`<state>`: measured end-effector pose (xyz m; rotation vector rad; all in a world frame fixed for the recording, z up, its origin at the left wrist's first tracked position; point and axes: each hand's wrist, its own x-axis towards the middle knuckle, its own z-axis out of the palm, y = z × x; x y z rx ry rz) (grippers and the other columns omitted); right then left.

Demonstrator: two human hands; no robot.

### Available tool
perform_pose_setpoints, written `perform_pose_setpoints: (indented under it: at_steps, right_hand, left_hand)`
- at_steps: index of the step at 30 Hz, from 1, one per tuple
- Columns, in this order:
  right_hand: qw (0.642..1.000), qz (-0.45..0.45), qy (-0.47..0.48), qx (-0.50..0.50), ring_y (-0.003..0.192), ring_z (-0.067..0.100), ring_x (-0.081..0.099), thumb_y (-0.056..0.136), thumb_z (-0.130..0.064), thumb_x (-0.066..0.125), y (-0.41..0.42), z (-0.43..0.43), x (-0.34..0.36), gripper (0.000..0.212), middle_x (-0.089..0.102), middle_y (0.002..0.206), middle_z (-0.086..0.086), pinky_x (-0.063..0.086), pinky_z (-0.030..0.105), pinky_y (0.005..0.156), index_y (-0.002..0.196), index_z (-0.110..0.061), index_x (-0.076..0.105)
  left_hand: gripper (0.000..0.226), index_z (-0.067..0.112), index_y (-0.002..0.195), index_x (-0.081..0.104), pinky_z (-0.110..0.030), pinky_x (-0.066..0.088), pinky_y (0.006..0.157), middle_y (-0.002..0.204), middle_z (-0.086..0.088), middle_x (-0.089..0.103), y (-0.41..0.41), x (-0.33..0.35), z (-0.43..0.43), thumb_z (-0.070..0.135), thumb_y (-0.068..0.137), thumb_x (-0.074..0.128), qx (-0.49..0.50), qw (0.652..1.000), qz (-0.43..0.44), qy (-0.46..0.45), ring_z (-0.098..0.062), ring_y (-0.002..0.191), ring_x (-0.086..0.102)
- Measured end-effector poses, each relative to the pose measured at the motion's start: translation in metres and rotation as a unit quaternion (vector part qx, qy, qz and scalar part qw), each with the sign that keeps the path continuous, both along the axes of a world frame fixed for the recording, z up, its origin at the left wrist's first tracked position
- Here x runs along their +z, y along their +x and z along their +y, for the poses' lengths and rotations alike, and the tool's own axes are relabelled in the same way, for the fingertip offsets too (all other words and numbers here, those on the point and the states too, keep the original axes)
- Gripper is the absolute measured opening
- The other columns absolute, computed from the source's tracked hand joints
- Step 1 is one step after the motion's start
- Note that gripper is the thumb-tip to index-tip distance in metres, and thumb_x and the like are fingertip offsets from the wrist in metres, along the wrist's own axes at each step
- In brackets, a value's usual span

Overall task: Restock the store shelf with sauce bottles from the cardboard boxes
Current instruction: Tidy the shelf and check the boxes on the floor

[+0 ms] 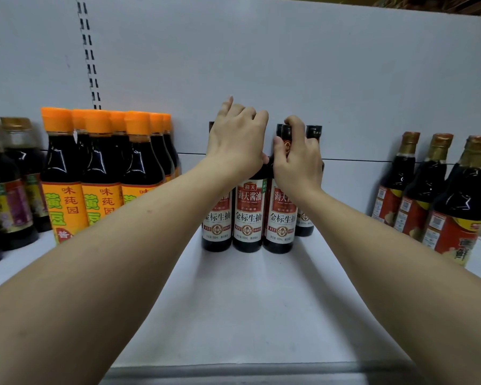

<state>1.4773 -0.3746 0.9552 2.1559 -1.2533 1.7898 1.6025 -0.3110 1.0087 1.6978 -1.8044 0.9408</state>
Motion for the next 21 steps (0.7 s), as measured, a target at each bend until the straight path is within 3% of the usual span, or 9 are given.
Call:
perform_pose_setpoints:
  at_steps: [8, 12, 14, 17, 21]
  right_hand:
    - [1.000, 0.017, 0.000, -0.010, 0.099, 0.025, 0.045, 0.106, -0.032, 0.043, 0.000, -0.001, 0.001, 0.038, 0.063, 0.097, 0.005, 0.031, 0.035, 0.074, 0.142, -0.019, 0.043]
    - [0.997, 0.053, 0.034, -0.038, 0.109, 0.035, 0.051, 0.107, -0.042, 0.035, -0.002, 0.007, 0.007, 0.044, 0.067, 0.105, 0.009, 0.044, 0.045, 0.083, 0.149, -0.026, 0.034]
    - [0.993, 0.080, 0.059, -0.057, 0.115, 0.038, 0.051, 0.107, -0.050, 0.030, -0.005, 0.014, 0.011, 0.055, 0.066, 0.112, 0.013, 0.045, 0.050, 0.095, 0.158, -0.036, 0.018]
    - [0.988, 0.103, 0.090, -0.067, 0.123, 0.035, 0.048, 0.105, -0.058, 0.029, -0.014, 0.031, 0.014, 0.067, 0.054, 0.131, 0.017, 0.037, 0.051, 0.106, 0.161, -0.044, -0.005]
    - [0.983, 0.130, 0.113, -0.063, 0.145, 0.035, 0.030, 0.101, -0.063, 0.038, -0.038, 0.050, 0.016, 0.075, 0.026, 0.161, 0.015, 0.025, 0.053, 0.118, 0.162, -0.045, -0.002]
  left_hand:
    - [0.063, 0.011, 0.133, 0.052, -0.041, 0.002, 0.128, 0.132, -0.009, 0.060, 0.001, -0.004, -0.004, 0.049, 0.088, 0.074, -0.014, 1.000, 0.011, -0.004, -0.030, 0.139, 0.043]
    - [0.064, 0.012, 0.141, 0.051, -0.043, 0.003, 0.129, 0.141, -0.011, 0.058, 0.005, -0.005, -0.001, 0.048, 0.091, 0.071, -0.038, 0.999, 0.003, 0.008, -0.030, 0.145, 0.039]
    - [0.072, 0.012, 0.151, 0.043, -0.045, 0.003, 0.129, 0.153, -0.012, 0.051, 0.006, -0.007, 0.003, 0.048, 0.094, 0.068, -0.050, 0.999, -0.005, 0.014, -0.032, 0.154, 0.027]
    - [0.081, 0.019, 0.165, 0.013, -0.044, 0.002, 0.128, 0.169, -0.013, 0.026, 0.007, -0.016, 0.012, 0.044, 0.102, 0.057, -0.070, 0.998, 0.001, 0.006, -0.034, 0.159, 0.009]
    - [0.077, 0.030, 0.165, -0.004, -0.044, -0.002, 0.128, 0.173, -0.011, 0.001, 0.002, -0.019, 0.027, 0.049, 0.106, 0.043, -0.074, 0.997, 0.024, -0.005, -0.031, 0.160, -0.006]
